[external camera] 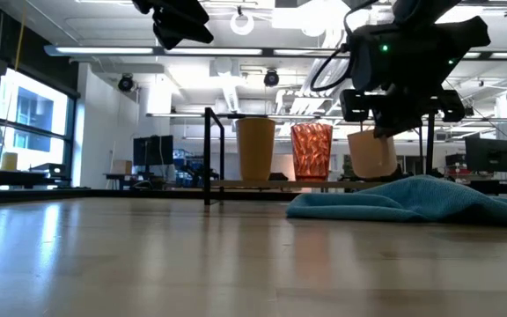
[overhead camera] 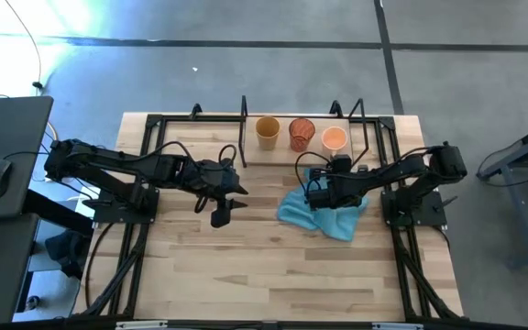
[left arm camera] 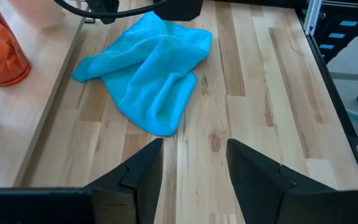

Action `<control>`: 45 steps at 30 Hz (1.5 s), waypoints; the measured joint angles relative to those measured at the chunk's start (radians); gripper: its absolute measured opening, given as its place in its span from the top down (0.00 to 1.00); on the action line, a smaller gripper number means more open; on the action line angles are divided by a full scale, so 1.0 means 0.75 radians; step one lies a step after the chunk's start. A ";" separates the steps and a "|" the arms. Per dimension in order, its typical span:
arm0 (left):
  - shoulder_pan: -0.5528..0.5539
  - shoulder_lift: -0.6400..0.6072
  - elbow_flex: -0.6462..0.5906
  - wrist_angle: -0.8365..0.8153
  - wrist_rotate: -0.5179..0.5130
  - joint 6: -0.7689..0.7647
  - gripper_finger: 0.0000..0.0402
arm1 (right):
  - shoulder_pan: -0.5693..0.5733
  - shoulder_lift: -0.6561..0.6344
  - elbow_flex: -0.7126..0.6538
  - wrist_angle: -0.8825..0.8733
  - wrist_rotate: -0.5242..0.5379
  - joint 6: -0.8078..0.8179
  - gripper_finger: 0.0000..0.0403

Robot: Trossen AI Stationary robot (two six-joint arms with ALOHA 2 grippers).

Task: Stack small to large cups/mugs on shelf
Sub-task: Put the light orange mug on the shelf

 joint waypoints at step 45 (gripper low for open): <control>0.000 0.000 0.000 0.007 0.002 0.003 0.59 | -0.171 -0.133 -0.069 0.351 -0.091 -0.223 0.98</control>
